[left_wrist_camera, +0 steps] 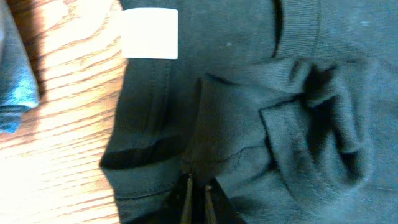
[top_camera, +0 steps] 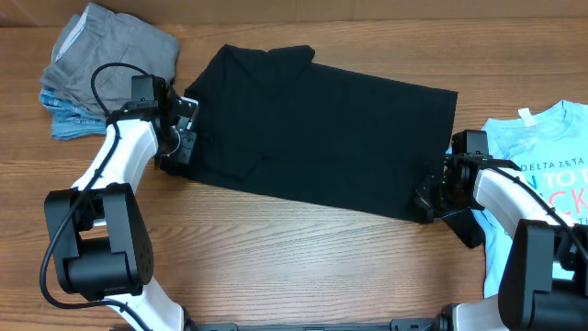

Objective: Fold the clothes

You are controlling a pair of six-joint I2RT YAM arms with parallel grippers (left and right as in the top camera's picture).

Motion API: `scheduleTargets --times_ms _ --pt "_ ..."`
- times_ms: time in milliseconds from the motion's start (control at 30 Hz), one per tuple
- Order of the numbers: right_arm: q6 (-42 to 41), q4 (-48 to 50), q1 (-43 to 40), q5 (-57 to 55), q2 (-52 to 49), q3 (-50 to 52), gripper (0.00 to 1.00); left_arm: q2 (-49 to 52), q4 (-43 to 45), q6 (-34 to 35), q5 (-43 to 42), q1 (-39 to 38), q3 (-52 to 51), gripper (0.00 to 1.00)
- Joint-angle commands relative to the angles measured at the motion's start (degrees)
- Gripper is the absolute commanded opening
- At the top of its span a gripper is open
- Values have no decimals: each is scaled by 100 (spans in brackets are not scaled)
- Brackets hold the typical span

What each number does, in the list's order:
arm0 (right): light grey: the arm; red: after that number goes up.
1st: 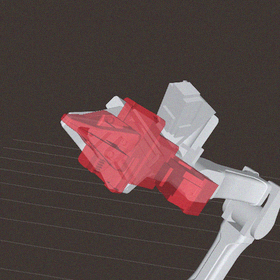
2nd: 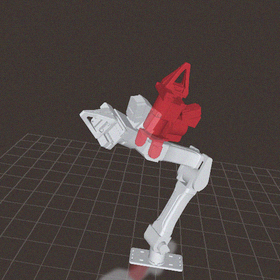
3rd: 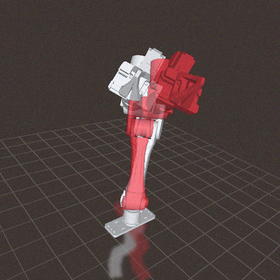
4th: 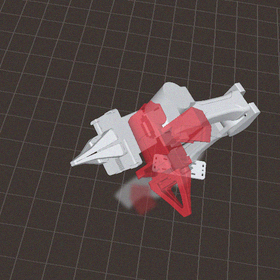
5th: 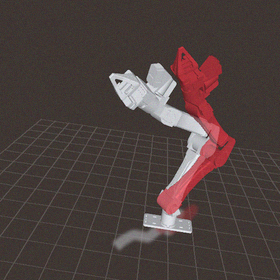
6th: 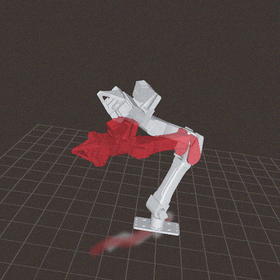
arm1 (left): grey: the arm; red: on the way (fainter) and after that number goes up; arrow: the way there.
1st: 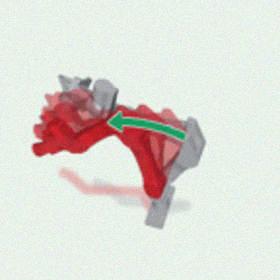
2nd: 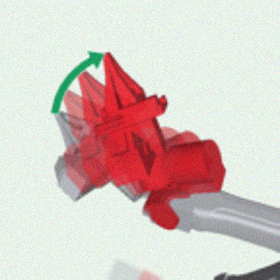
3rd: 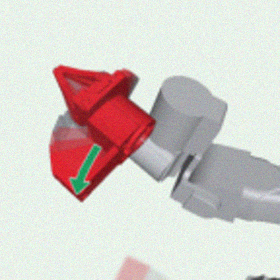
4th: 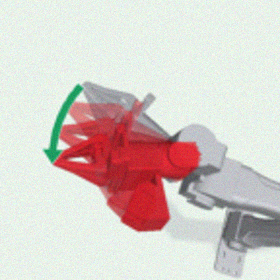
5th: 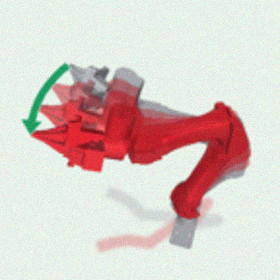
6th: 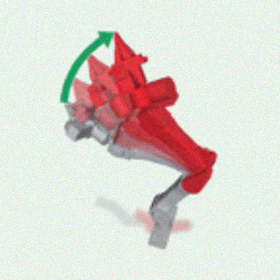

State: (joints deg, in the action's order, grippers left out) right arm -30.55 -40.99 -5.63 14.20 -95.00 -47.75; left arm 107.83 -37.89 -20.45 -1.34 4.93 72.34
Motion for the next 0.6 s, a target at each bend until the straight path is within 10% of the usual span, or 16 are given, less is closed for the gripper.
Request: scheduleTargets --times_ms 0,267,467,567 --pt "-125 105 26 -105 -393 166 17 107 155 -164 472 42 -20 4" --pt "-122 76 26 -107 -393 166 17 107 824 -140 929 120 -17 6" --pt "-122 59 26 -109 -393 166 17 107 785 74 1012 153 -17 56" --pt "-122 42 26 -109 -393 166 17 105 538 387 1029 168 -17 62"
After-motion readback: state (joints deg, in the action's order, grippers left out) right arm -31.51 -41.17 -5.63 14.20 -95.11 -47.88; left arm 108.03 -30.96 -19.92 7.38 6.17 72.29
